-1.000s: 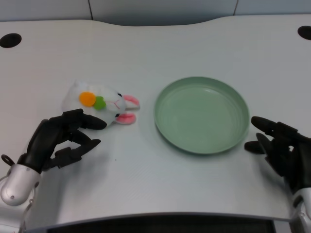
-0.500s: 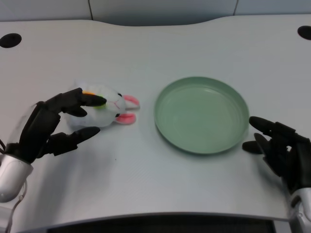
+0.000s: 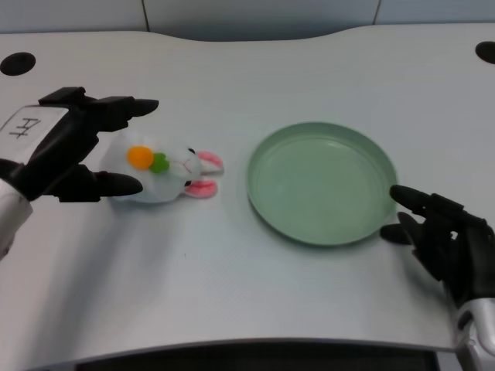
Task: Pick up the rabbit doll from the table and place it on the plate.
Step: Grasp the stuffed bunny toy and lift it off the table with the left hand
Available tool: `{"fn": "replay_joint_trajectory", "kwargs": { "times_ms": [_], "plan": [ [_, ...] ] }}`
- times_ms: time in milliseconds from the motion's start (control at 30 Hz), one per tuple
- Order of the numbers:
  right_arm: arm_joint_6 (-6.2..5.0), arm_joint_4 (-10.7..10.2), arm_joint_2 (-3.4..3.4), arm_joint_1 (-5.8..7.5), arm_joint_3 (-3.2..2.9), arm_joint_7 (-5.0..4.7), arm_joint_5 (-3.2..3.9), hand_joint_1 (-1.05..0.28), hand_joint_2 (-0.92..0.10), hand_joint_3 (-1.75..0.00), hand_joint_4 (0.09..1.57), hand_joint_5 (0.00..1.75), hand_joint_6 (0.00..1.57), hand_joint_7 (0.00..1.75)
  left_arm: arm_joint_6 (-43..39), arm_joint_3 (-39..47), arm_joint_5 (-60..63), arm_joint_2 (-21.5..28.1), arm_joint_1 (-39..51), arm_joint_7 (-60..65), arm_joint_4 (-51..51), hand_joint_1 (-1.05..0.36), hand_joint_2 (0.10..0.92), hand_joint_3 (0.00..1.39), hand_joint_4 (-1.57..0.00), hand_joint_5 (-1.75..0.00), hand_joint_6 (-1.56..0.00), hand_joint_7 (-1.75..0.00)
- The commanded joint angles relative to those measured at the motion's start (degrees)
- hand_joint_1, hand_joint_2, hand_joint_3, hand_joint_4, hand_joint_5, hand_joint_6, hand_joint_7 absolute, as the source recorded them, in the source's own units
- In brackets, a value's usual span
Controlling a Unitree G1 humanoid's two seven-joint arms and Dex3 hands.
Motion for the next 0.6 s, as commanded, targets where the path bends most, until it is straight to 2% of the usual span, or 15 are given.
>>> {"fn": "replay_joint_trajectory", "kwargs": {
  "times_ms": [33,167,333,500,567,600],
  "plan": [
    [-0.28,-0.1,0.56,0.43,-0.22,0.79,0.95,-0.4,-0.92,-0.2,0.79,0.79,0.99,0.02,1.1,-2.5,2.1,2.9,-5.0,-3.9,1.9,-0.74,0.914,0.0,-0.19,-0.2,-0.28,0.0],
    [0.89,-1.0,0.65,0.74,-0.26,0.5,0.67,-0.4,-0.92,-0.2,0.78,0.79,0.99,0.02,2.8,-4.8,2.8,4.1,-8.3,-8.5,3.1,-0.79,0.92,0.01,-0.14,-0.14,-0.22,0.0],
    [0.91,-2.4,0.77,1.43,0.05,-0.1,-0.05,-0.4,-0.92,-0.2,0.77,0.79,0.99,0.01,3.6,-8.9,3.8,2.4,-14.4,-11.3,8.8,-0.8,0.913,0.01,-0.12,-0.13,-0.21,0.0],
    [1.75,-3.8,1.04,1.97,0.03,0.08,0.3,-0.4,-0.92,-0.21,0.78,0.78,0.98,0.01,3.6,-12.2,4.4,0.3,-18.9,-11.3,15.5,-0.8,0.91,0.0,-0.14,-0.14,-0.21,0.0],
    [1.95,-4.2,0.94,2.2,0.21,-0.41,-0.26,-0.4,-0.92,-0.21,0.78,0.78,0.98,0.01,3.6,-13.5,4.7,-1.1,-20.9,-10.6,19.3,-0.81,0.912,0.0,-0.16,-0.15,-0.22,-0.01],
    [1.69,-4.2,0.91,2.27,0.25,-0.51,-0.4,-0.41,-0.92,-0.21,0.78,0.78,0.98,0.01,4.0,-14.2,4.9,-1.8,-21.9,-10.5,21.0,-0.81,0.914,0.0,-0.17,-0.15,-0.22,-0.01]
  ]
}}
